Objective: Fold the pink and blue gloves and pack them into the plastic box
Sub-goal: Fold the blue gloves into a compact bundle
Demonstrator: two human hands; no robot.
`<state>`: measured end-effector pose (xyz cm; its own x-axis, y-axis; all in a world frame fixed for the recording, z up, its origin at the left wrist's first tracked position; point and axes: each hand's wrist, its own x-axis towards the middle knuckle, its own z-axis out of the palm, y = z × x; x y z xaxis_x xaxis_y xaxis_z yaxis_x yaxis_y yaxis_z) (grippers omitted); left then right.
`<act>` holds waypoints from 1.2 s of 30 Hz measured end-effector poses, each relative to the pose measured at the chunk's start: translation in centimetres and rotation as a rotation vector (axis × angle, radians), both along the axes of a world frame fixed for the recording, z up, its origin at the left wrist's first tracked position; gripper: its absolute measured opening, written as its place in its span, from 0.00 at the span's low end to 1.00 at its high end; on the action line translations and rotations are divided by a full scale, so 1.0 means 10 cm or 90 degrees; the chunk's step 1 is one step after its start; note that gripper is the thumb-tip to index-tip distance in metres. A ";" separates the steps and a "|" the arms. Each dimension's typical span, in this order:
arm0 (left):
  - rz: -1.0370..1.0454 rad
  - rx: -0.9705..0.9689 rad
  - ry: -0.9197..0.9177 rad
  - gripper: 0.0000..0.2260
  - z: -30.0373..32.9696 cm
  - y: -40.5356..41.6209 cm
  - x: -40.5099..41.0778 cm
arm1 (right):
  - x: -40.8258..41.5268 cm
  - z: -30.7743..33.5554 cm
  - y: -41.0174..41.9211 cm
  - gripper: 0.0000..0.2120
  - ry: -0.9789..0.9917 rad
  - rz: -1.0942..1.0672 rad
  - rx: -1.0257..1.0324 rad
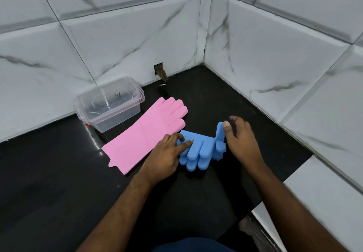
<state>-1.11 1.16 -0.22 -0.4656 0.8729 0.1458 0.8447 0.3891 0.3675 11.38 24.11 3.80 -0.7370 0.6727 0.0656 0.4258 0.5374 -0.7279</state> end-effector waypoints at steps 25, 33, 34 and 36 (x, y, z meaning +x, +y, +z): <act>0.108 0.065 -0.169 0.25 0.00 0.02 0.15 | 0.03 -0.37 -0.03 0.30 -0.188 0.401 0.002; 0.147 0.101 -0.249 0.25 -0.01 0.15 0.04 | 0.13 -0.48 -0.41 0.30 -0.084 0.245 -0.062; 0.148 0.107 -0.267 0.25 -0.02 0.16 0.02 | 0.12 -0.48 -0.39 0.30 -0.062 0.234 -0.101; 0.138 0.109 -0.292 0.26 -0.03 0.19 -0.02 | 0.11 -0.47 -0.34 0.30 -0.038 0.231 -0.167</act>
